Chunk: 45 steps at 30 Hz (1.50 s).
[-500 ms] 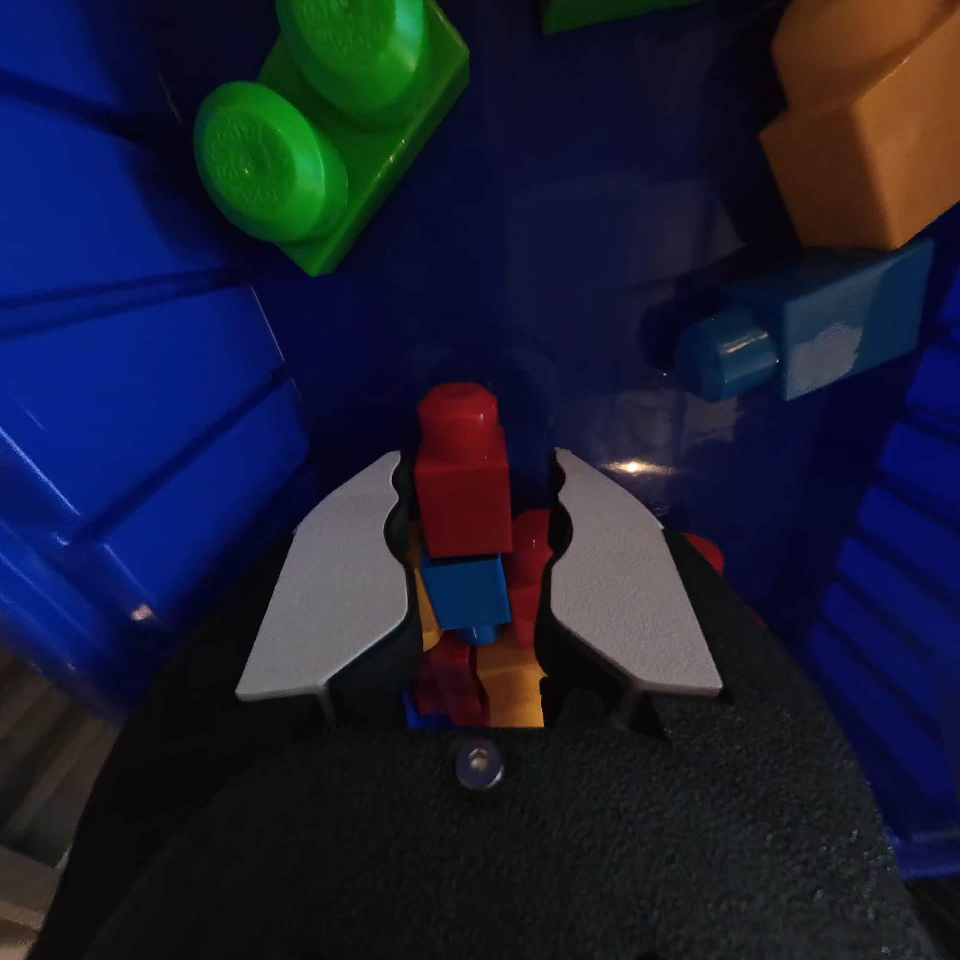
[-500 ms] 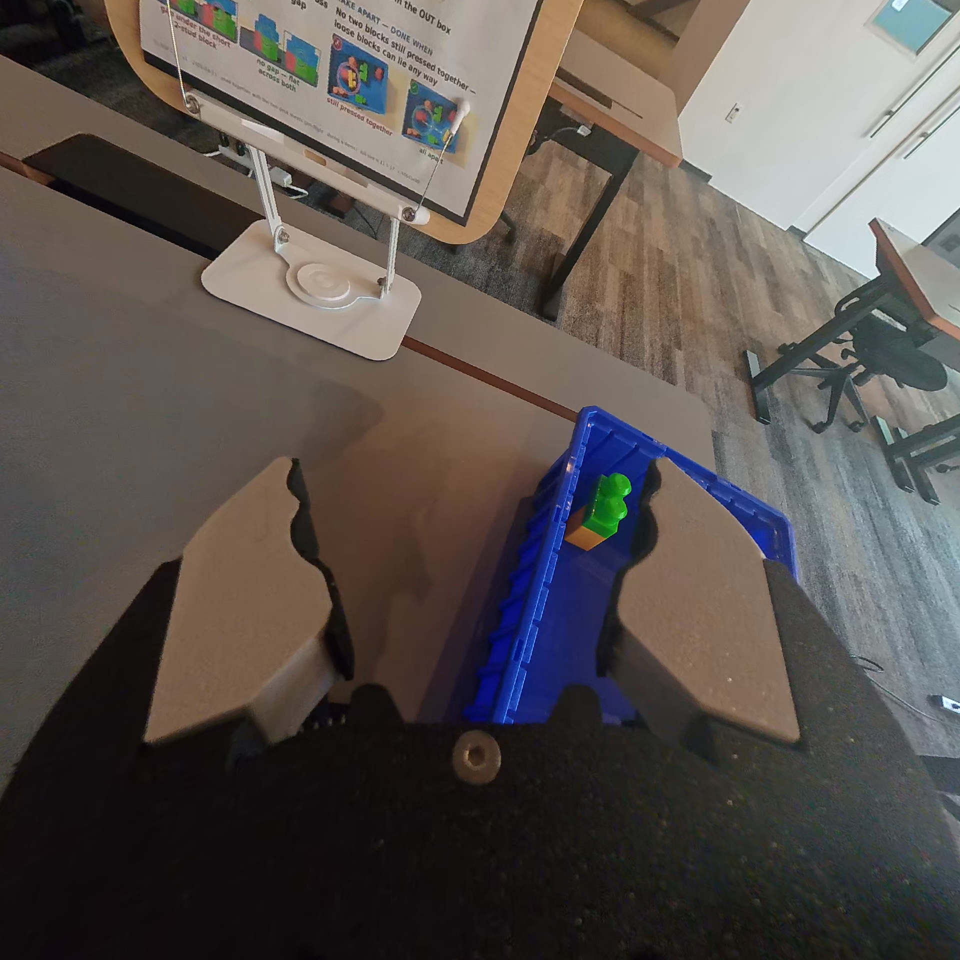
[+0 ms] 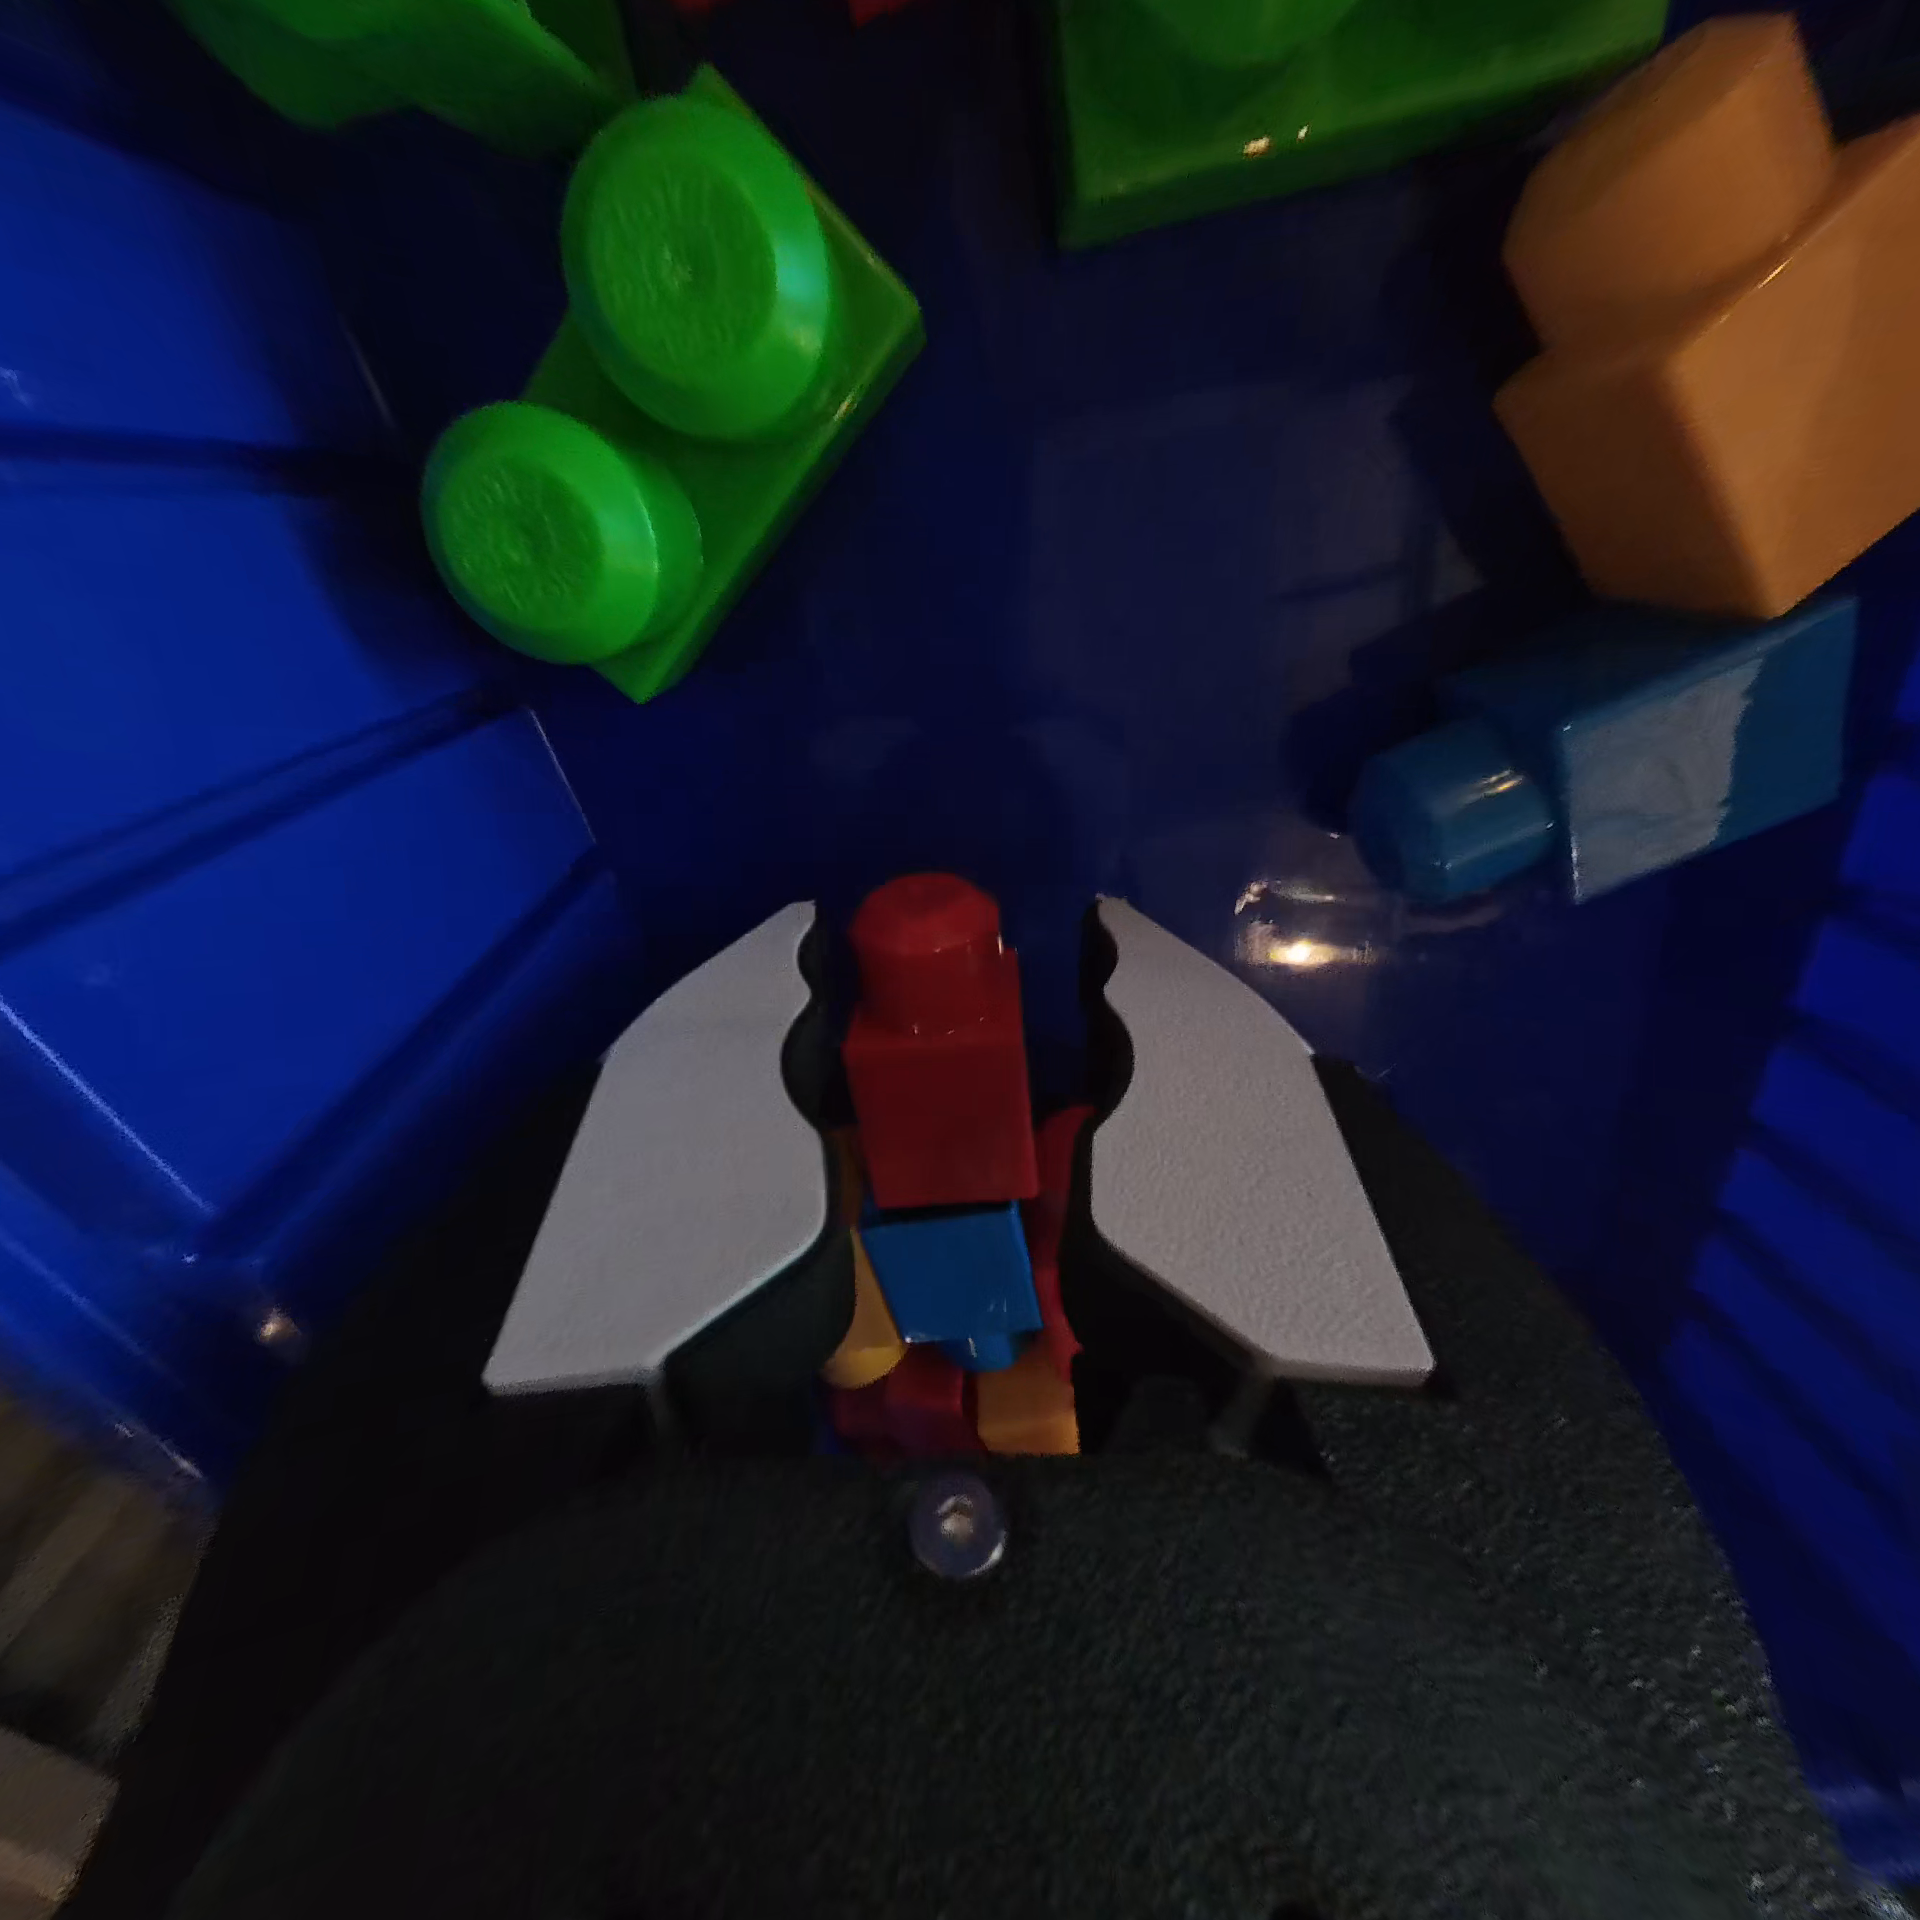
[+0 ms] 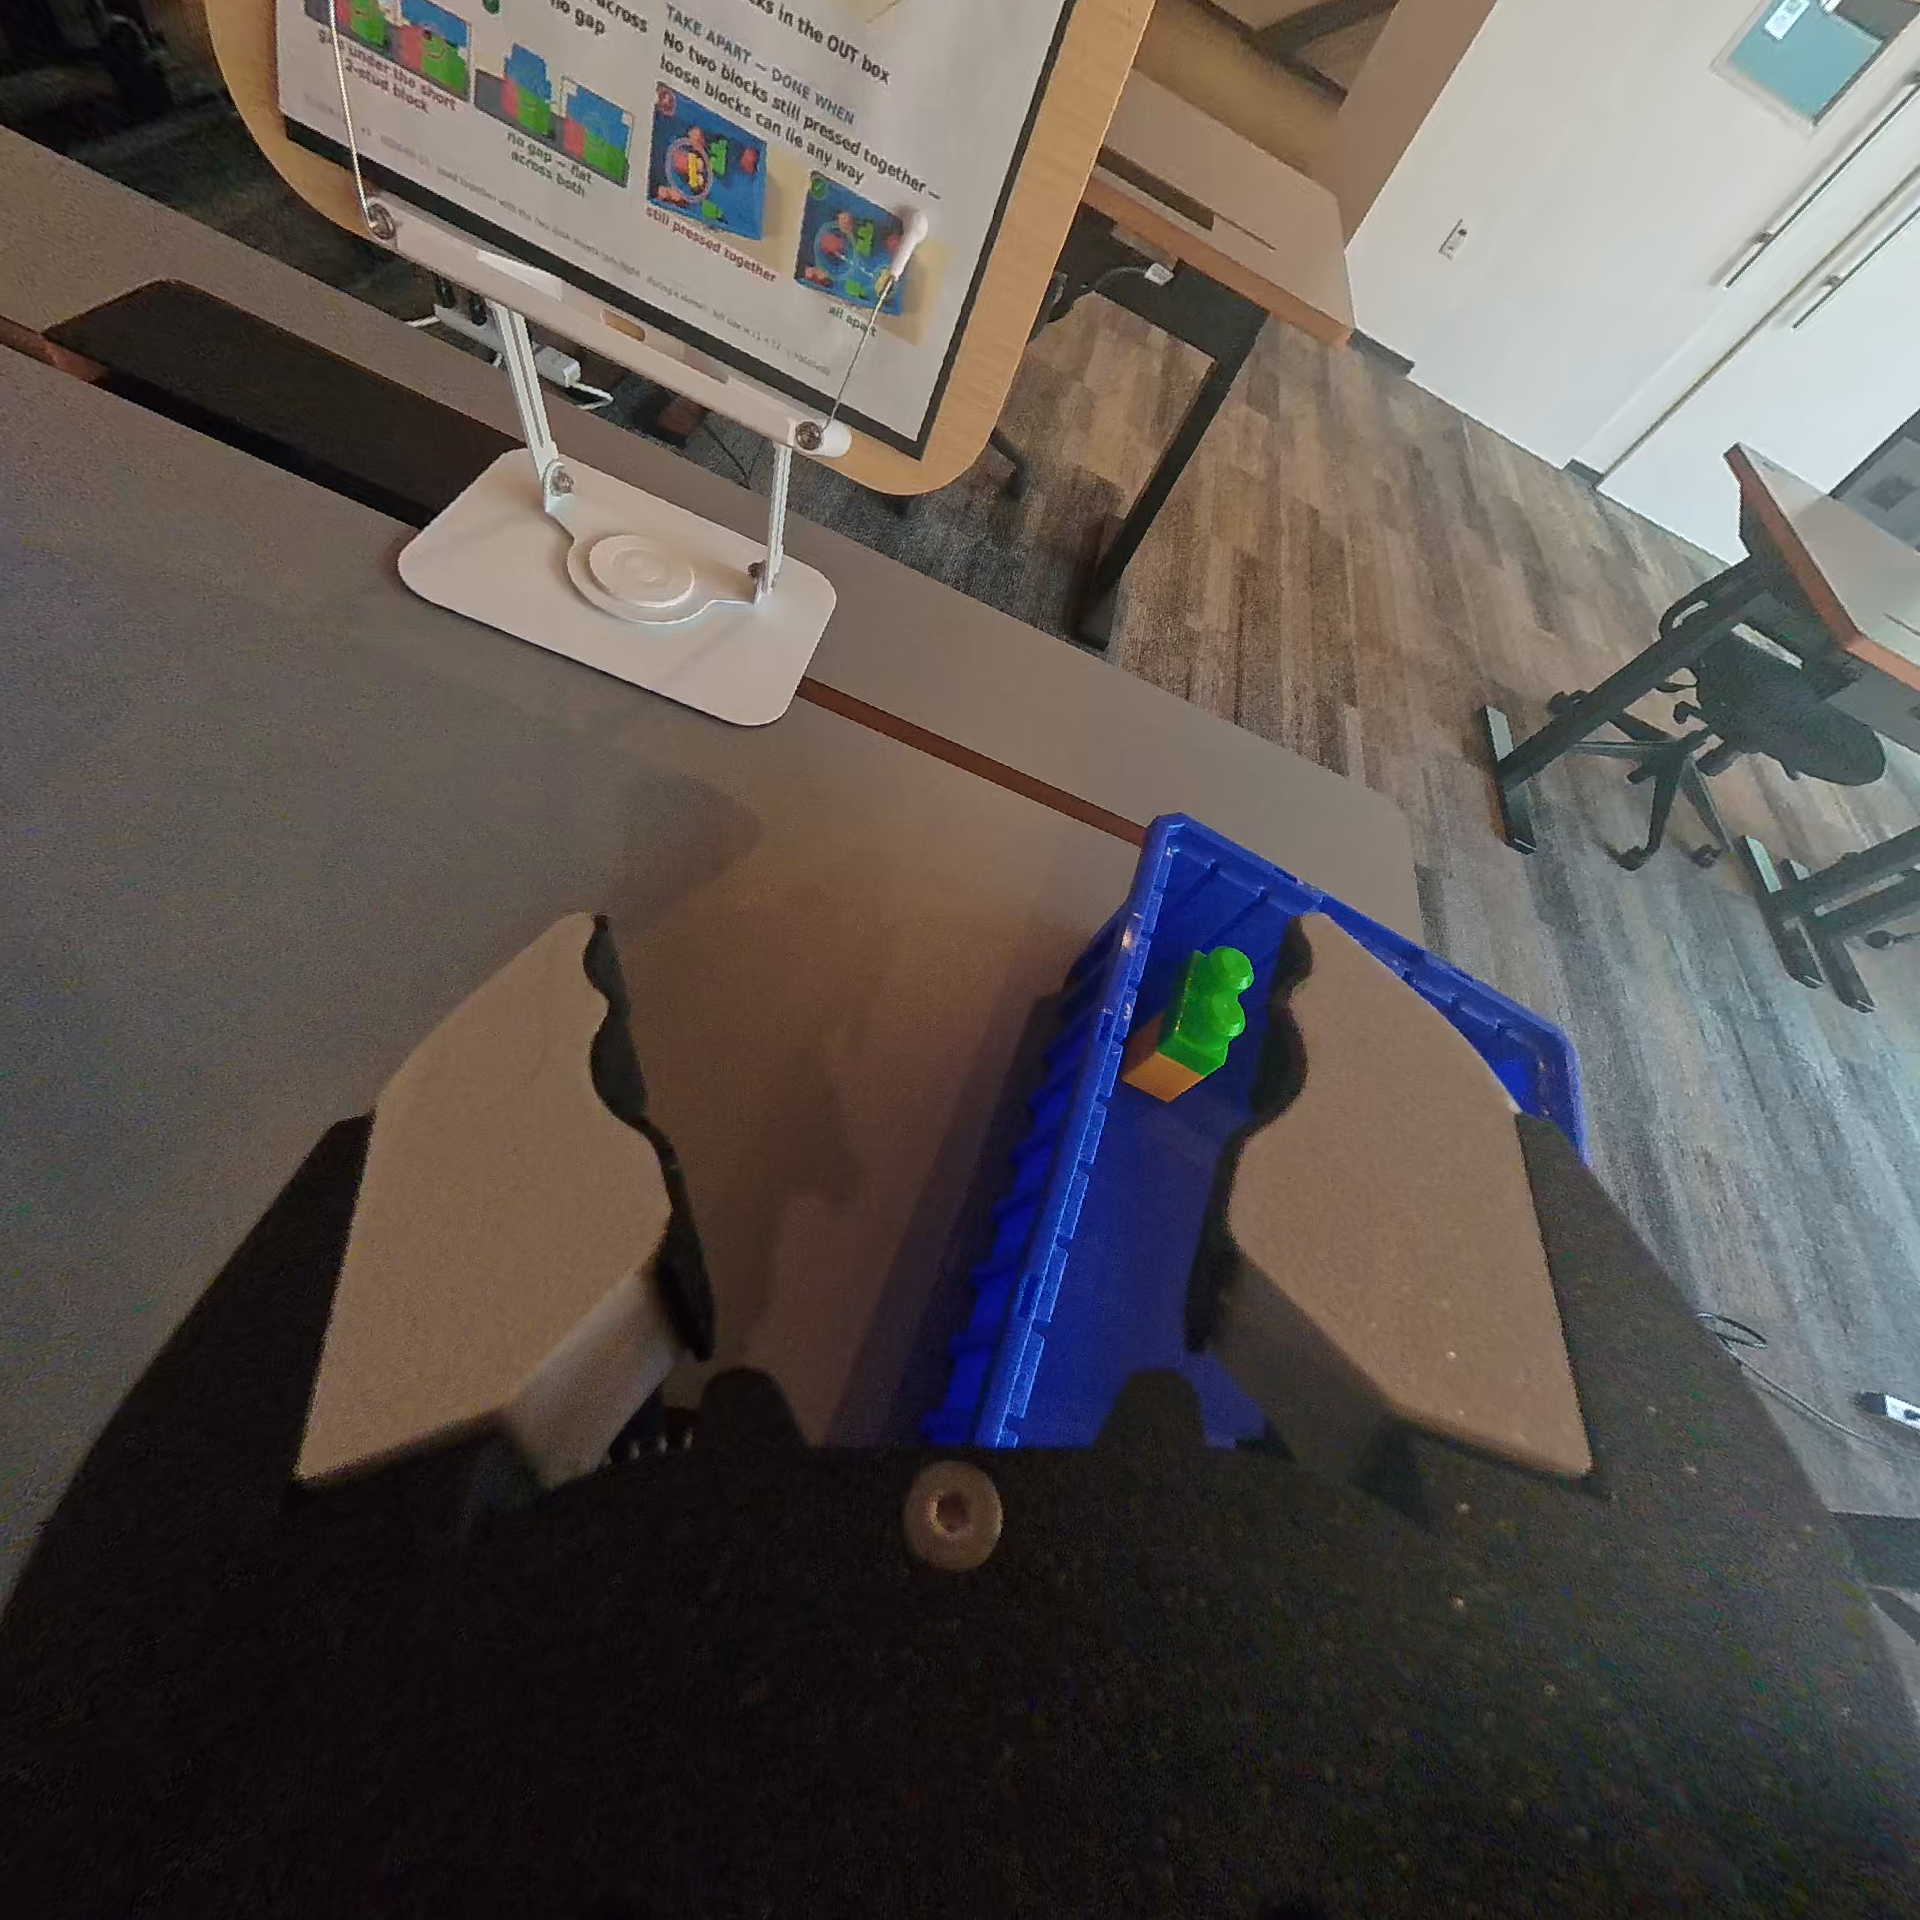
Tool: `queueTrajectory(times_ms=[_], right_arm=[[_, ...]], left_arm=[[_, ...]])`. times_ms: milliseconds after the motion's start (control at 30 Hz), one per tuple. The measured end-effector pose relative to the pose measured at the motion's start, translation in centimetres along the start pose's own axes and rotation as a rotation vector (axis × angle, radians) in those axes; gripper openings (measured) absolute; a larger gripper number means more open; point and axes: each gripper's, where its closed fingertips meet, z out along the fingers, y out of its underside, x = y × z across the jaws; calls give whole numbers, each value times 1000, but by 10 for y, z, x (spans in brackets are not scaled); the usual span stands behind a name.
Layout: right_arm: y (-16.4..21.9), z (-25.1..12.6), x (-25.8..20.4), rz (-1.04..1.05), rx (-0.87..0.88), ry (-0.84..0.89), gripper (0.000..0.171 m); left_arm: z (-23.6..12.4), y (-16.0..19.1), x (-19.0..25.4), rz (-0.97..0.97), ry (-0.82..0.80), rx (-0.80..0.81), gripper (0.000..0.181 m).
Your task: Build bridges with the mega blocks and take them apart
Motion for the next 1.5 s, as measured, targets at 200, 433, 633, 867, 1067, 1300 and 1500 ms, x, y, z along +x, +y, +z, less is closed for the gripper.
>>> queueTrajectory(times_ms=[200,433,633,867,1067,1300,1500], right_arm=[[1,-1,3,9,7,6,116],[1,-3,4,9,13,11,116],[1,-3,4,8,11,6,115],[1,-1,1,6,11,-9,115],[-3,-1,-3,4,31,-35,114],[-8,0,-11,-3,53,-74,114],[-12,2,-21,-19,76,-120,112]], left_arm=[[2,3,-3,2,-18,-25,41],[2,3,-7,10,-43,-17,29],[-12,-3,-1,26,-12,93,29],[-95,-29,50,65,162,607,29],[-188,-24,133,199,256,1032,29],[-239,0,259,441,323,1313,28],[-226,15,367,645,561,1405,28]])
